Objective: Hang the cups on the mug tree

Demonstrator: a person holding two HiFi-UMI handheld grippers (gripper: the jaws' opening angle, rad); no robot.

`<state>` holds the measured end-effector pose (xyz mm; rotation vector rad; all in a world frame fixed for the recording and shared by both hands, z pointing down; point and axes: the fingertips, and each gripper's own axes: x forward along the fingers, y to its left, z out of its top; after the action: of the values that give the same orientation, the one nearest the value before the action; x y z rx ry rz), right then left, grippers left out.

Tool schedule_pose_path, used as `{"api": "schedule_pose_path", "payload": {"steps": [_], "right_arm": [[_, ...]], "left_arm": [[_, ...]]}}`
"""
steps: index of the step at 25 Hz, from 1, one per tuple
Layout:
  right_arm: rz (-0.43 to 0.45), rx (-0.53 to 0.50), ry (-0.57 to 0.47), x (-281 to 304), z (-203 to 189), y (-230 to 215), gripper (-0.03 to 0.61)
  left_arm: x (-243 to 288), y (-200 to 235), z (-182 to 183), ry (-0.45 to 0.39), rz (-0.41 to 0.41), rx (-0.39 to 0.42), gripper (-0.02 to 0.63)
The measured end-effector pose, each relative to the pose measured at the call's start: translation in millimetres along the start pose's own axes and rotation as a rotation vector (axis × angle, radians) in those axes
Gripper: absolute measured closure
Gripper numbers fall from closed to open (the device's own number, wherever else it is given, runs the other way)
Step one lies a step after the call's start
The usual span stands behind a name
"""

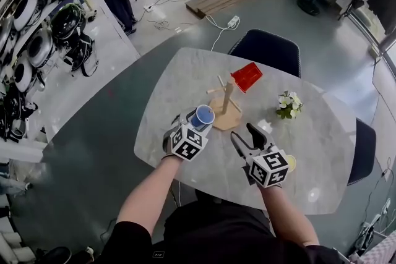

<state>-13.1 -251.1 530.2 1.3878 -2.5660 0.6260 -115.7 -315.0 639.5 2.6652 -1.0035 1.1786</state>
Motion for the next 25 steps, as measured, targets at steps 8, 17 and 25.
{"api": "schedule_pose_path", "payload": {"steps": [8, 17, 25], "right_arm": [[-0.026, 0.008, -0.008, -8, -3, -3, 0.318], [-0.044, 0.023, -0.006, -15, -5, -14, 0.318], [-0.064, 0.043, -0.017, -19, -4, -28, 0.318]], "left_arm": [[4, -10, 17, -0.019, -0.028, 0.067, 0.316], [22, -25, 32, 0.000, -0.079, 0.156, 0.315], [37, -31, 39, 0.047, -0.086, 0.236, 0.314]]}}
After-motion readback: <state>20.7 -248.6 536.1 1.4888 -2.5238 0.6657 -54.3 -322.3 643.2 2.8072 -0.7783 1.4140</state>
